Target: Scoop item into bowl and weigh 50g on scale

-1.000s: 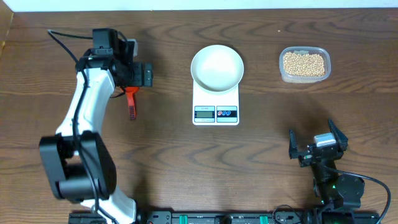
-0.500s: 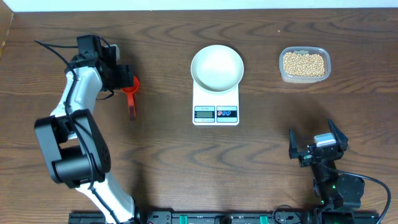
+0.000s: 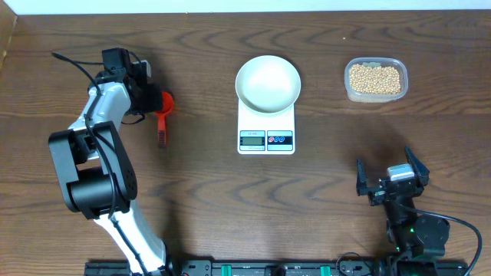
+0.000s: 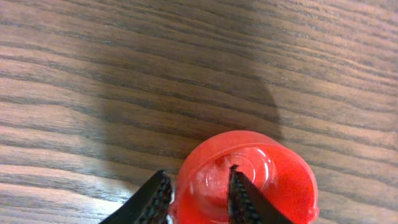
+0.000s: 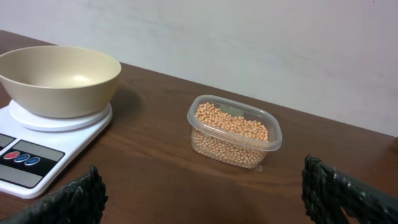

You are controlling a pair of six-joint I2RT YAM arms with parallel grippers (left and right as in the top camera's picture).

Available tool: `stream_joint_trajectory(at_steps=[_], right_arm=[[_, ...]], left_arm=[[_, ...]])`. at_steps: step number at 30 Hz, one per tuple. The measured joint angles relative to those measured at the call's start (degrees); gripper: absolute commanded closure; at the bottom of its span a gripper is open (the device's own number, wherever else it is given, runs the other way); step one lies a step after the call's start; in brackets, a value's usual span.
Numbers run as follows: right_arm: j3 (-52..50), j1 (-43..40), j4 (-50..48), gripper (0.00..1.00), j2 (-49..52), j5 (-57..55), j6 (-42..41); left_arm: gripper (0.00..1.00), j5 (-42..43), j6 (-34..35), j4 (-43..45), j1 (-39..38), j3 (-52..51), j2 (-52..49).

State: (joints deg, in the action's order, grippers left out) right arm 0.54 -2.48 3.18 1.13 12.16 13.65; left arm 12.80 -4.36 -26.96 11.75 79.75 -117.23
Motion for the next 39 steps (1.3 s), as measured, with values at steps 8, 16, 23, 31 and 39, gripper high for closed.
stream_joint_trajectory(at_steps=[8,16,23,31,39], right_arm=[[0.0,0.0,0.0,0.01,0.0,0.0,0.0],[0.0,0.0,0.0,0.01,0.0,0.0,0.0],[0.0,0.0,0.0,0.01,0.0,0.0,0.0],[0.0,0.0,0.0,0.01,0.0,0.0,0.0],[0.0,0.0,0.0,0.01,0.0,0.0,0.0]], left_arm=[[0.70,0.0,0.1,0.3,0.0,0.0,0.0],[0.93,0.0,0.1,0.1,0.0,0.0,-2.0],[0.93,0.2,4.9,1.0,0.0,0.0,-2.0],[0.93,3.1,28.7,1.5,0.0,0.0,5.9],[0.93,6.0,48.3,-0.2,-2.6,0.3,20.5]])
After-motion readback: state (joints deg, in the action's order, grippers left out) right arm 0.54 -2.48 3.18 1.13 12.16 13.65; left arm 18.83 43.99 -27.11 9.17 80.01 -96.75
